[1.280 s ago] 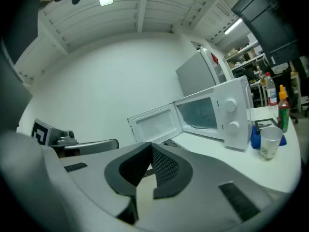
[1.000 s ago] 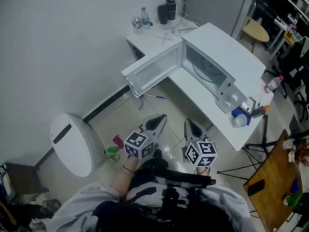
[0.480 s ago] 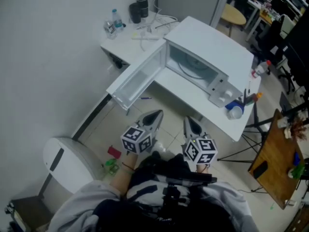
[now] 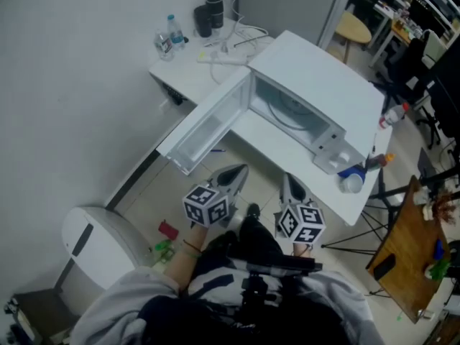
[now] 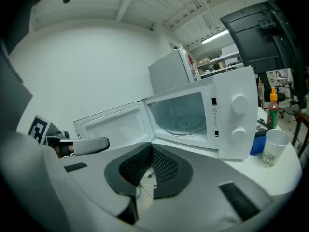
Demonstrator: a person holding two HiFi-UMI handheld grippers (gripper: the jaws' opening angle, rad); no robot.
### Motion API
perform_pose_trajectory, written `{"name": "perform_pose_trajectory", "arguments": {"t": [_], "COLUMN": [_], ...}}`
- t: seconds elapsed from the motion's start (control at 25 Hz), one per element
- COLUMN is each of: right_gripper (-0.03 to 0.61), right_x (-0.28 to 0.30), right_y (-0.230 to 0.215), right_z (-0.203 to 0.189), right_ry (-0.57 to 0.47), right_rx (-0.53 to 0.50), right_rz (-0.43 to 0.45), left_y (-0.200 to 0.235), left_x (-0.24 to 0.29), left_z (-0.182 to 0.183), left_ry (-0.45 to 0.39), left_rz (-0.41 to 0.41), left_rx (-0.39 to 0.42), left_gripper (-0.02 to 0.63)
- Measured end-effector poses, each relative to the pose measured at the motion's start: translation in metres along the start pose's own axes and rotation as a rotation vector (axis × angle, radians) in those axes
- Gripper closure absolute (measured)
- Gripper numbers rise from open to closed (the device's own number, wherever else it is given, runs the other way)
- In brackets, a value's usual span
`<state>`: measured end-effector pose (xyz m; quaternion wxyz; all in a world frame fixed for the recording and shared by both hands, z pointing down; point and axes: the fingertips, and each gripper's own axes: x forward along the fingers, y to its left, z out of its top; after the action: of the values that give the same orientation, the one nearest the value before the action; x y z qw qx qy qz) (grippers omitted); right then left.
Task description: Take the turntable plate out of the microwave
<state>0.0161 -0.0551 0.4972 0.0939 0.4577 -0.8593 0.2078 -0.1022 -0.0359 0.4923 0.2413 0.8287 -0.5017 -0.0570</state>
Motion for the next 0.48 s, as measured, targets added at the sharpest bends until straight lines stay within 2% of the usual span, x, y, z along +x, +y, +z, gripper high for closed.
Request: {"name": "perform_pose_trajectory", "arguments": {"t": [0.16, 0.28, 0.44, 0.48], "right_gripper": [0.571, 0.571, 0.571, 0.571], "right_x": [0.035, 0.056, 0.074, 0.076], "right_y": [-0.013, -0.019, -0.029, -0.033], "right_z": [0.012, 0.025, 0.033, 0.033], "right_ry": [0.017, 0.024, 0.032, 0.039], "right_rx": [0.042, 0.028, 0.017, 0.007], "right_rz": [0.03, 0.059, 0.095, 0.1], "left_y": [0.017, 0.031, 0.042, 0.043], "left_x": [0.017, 0.042, 0.088, 0.101], "left_z": [0.009, 0.012, 0.009, 0.008], "left_ry": [0.018, 0.038, 0.095, 0.111], "left_rz": [0.028, 0.054, 0.065, 0.059], "left_rx": [-0.018, -0.056, -0.044, -0.054], "left_gripper": [0.606, 0.606, 0.606, 0.583]}}
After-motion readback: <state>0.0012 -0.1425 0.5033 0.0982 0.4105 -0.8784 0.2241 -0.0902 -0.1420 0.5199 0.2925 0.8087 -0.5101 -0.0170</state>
